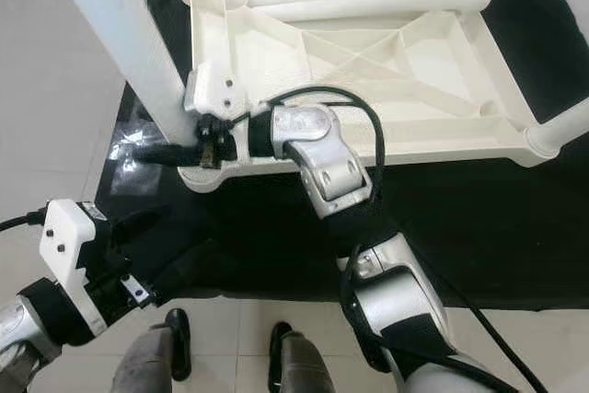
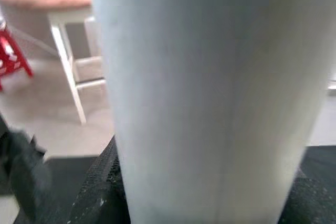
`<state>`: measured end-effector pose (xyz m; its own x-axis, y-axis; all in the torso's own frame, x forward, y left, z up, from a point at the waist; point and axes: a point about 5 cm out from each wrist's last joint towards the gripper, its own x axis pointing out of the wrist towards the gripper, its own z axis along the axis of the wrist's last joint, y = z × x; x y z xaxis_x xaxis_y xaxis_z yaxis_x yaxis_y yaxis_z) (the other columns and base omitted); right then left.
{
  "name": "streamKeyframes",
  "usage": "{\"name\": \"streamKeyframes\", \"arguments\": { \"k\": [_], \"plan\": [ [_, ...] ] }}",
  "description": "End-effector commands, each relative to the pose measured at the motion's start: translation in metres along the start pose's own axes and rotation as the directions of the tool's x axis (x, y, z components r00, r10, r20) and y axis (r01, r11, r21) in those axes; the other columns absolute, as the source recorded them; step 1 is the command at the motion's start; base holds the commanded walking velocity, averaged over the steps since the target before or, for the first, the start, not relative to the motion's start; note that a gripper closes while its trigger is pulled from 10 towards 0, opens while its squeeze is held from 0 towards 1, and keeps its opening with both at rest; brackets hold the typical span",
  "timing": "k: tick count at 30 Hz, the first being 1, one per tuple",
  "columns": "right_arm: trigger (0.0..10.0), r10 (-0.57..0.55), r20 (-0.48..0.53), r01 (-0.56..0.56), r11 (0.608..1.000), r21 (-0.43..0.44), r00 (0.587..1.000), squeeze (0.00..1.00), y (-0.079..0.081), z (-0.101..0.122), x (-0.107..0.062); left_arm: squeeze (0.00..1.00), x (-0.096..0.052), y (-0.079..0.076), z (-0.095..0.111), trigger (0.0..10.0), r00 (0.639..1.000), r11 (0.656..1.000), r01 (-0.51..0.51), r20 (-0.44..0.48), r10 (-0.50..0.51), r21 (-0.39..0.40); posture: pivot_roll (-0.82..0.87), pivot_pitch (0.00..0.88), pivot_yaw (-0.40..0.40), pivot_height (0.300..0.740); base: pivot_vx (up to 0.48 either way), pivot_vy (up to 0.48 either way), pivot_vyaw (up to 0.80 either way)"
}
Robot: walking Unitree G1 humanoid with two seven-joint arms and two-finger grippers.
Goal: Building children table
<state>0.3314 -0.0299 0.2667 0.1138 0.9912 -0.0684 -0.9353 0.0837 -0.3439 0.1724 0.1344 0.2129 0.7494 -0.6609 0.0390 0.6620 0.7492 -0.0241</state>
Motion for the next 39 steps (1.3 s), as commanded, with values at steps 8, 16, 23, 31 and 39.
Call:
{"name": "streamKeyframes", "arguments": {
  "k": [8,16,23,31,39],
  "plan": [
    [10.0,-0.252,-0.194,0.301,0.906,0.297,0.948,0.00,0.004,-0.071,-0.010,0.00,-0.003,-0.005,-0.001,10.0,1.000,1.000,0.015,-0.011,-0.015,-0.006,0.15,0.393,-0.096,0.740,0.000,0.000,0.00],
    [10.0,-0.423,-0.180,0.459,0.828,0.321,0.888,0.00,0.015,-0.077,-0.017,0.00,-0.004,-0.004,-0.002,10.0,1.000,1.000,0.016,-0.016,-0.017,-0.007,0.14,0.389,-0.095,0.740,0.000,0.000,0.00],
    [10.0,-0.606,-0.128,0.601,0.697,0.390,0.785,0.00,0.036,-0.077,-0.013,0.00,-0.004,-0.002,-0.004,10.0,1.000,1.000,0.017,-0.021,-0.017,-0.007,0.13,0.372,-0.084,0.740,0.000,0.000,0.00],
    [10.0,-0.691,-0.111,0.671,0.632,0.387,0.714,0.00,0.035,-0.074,-0.014,0.00,-0.003,-0.002,-0.005,10.0,1.000,1.000,0.022,-0.022,-0.022,-0.008,0.14,0.367,-0.083,0.740,0.000,0.000,0.00],
    [10.0,-0.638,0.016,0.612,0.745,0.267,0.770,0.00,0.051,-0.056,-0.006,0.00,-0.004,-0.001,-0.004,10.0,1.000,1.000,0.019,-0.021,-0.019,-0.006,0.14,0.371,-0.078,0.740,0.000,0.000,0.00]
  ]
}}
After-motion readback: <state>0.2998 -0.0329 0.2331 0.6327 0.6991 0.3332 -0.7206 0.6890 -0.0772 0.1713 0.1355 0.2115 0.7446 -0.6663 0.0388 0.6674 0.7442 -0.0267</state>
